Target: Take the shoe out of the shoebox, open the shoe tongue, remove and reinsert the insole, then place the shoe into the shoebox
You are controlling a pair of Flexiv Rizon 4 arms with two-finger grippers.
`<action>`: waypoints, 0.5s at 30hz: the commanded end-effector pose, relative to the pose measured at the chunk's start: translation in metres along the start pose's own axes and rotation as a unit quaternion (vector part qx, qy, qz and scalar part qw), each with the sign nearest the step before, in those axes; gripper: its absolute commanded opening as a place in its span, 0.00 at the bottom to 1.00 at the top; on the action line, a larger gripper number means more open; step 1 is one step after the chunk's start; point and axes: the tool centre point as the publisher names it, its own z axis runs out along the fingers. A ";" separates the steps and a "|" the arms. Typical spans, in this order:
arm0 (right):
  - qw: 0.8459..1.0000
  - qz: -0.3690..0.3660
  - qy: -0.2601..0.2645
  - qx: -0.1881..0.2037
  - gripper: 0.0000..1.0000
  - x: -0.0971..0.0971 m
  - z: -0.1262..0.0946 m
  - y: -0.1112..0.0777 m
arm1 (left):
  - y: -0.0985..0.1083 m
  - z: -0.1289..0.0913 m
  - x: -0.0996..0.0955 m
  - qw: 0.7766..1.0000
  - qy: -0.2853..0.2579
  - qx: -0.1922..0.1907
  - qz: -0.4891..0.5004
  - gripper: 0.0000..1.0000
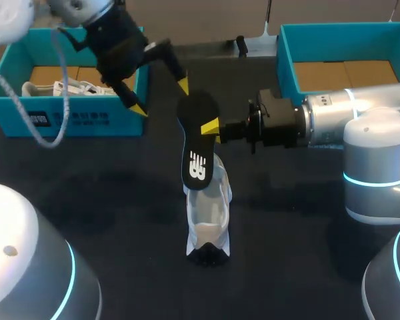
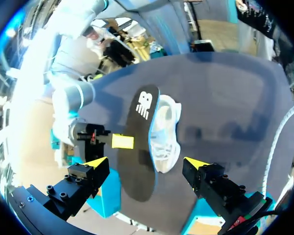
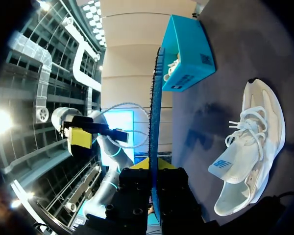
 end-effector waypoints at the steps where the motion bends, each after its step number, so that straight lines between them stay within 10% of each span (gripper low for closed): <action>1: 1.000 0.001 -0.001 0.000 0.00 0.000 0.002 0.000 | -0.002 0.000 0.010 0.960 -0.279 -0.001 -0.006 1.00; 15: 1.000 0.001 -0.001 0.000 0.00 0.000 0.002 0.000 | 0.011 0.024 0.029 0.924 -0.381 0.016 0.022 1.00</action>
